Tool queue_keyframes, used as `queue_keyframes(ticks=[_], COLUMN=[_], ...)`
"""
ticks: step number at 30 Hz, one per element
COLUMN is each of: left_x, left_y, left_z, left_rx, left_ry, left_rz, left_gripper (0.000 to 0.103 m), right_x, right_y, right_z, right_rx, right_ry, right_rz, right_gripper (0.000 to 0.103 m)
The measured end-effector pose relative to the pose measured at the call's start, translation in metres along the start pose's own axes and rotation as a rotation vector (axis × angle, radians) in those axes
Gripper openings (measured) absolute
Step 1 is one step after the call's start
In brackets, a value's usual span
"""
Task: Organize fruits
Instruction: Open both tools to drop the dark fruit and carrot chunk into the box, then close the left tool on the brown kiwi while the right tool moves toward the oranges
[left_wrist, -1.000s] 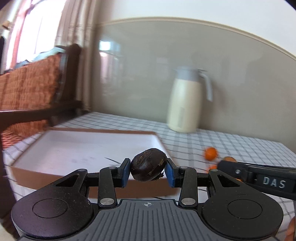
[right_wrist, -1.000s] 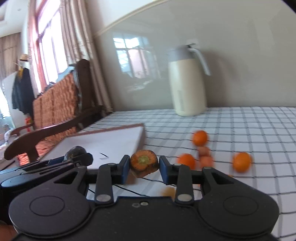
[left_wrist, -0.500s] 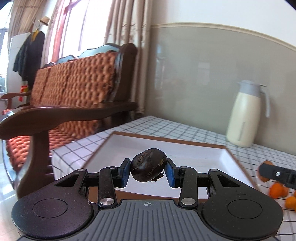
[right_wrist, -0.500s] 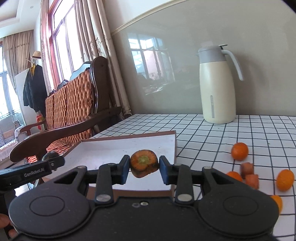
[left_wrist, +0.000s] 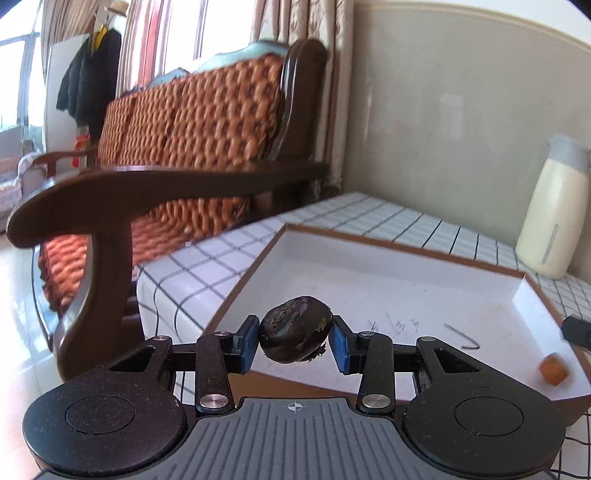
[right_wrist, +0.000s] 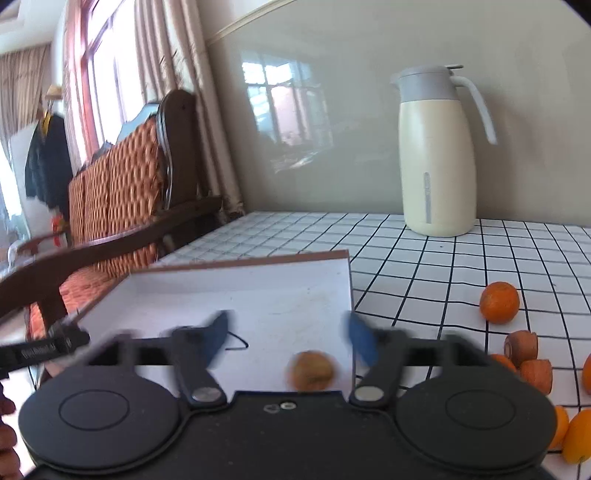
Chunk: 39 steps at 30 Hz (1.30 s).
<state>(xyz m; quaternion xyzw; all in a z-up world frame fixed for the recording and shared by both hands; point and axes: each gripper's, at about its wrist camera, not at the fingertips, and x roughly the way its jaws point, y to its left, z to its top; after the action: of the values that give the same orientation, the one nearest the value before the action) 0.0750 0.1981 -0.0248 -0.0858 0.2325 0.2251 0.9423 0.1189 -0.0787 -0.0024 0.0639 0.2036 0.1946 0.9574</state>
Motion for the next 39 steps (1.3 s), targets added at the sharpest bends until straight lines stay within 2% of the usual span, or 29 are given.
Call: queue_keyframes(ticks=[2,3,4,5,8,18,26,39], left_x=[0.0,-0.002,-0.007,-0.013,-0.03,-0.058,-0.067,-0.079], left_y=[0.002,0.002,0.002,0.001,-0.005,-0.013,-0.024,-0.077], left_z=[0.001,0.002,0.003,0.003,0.004,0.001,-0.002,-0.015], left_rx=[-0.014,-0.016,-0.027,-0.039,-0.014,0.014,0.062,0.155], left_ry=[0.006,-0.004,-0.026,-0.062,-0.167,-0.274,-0.285,-0.242], left_rz=[0.003,0.007,0.01,0.027,0.045,0.076,0.029,-0.146], left_gripper=[0.045,0.053,0.084,0.103,0.103,0.103,0.103,0.103], right_x=[-0.004,-0.008,-0.012,-0.016,-0.027,-0.044,-0.06,-0.09], right_y=[0.001,0.001,-0.001,-0.002,-0.008,-0.025,-0.036,-0.077], right_z=[0.001,0.001,0.001,0.003,0.007,0.011,0.008,0.003], right_rx=[-0.006,-0.005,0.003,0.016,0.042,0.08,0.064,0.084], right_ry=[-0.018,-0.034,-0.05,-0.066,-0.119,-0.166,-0.182,-0.158], right_rz=[0.007,0.004,0.006,0.011,0.02,0.012,-0.027,-0.147], right_gripper=[0.078,0.085,0.09,0.094,0.097,0.097,0.097,0.097])
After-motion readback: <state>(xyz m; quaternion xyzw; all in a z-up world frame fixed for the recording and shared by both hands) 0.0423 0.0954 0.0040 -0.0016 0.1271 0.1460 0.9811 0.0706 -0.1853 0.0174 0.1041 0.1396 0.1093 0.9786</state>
